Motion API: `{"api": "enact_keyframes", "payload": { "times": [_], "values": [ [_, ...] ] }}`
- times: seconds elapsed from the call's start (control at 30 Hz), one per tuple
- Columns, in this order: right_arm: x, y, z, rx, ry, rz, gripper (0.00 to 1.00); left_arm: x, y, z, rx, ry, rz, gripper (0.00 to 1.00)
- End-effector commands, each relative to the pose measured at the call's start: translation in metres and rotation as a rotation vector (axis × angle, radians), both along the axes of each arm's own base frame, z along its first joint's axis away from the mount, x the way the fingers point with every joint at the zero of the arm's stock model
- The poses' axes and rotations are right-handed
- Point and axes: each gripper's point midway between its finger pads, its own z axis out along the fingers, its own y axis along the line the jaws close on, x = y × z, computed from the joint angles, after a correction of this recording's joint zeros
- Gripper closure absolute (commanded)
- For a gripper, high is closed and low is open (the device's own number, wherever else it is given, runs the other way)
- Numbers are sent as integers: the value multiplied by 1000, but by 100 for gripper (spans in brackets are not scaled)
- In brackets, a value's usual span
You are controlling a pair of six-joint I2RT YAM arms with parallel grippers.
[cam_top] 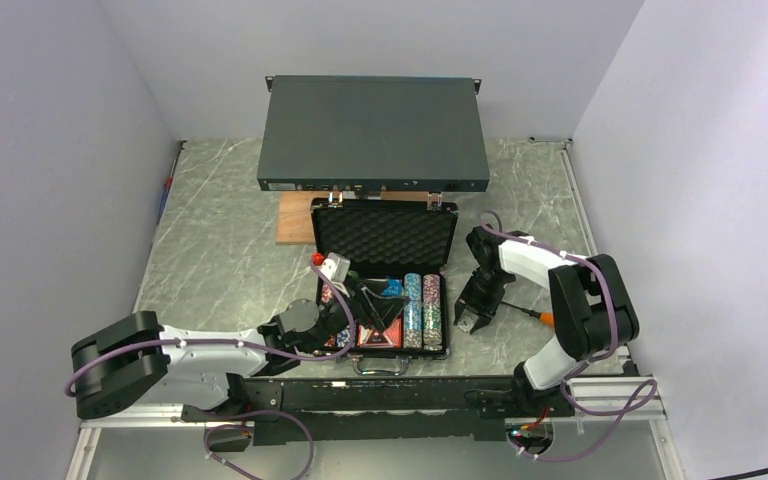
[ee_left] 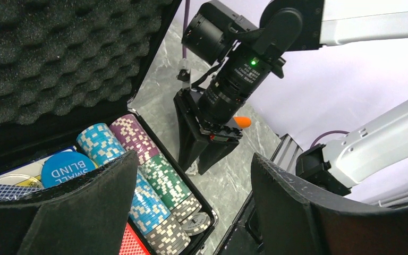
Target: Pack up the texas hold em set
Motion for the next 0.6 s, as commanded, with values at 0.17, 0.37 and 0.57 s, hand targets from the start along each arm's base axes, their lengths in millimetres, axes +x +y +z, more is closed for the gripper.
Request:
{"api": "enact_keyframes", "payload": {
  "times": [0.17,0.37,0.57],
  "values": [
    [26,-23,0,-92,-176,10,74,2,-18,12,-31,-2,-35,20],
    [30,-16,13,-29,-211,-7,74,4,-26,3,-2,13,-42,20],
    [36,-19,22,-37,-245,19,68,4,-29,1,5,18,-47,20]
  ]
}}
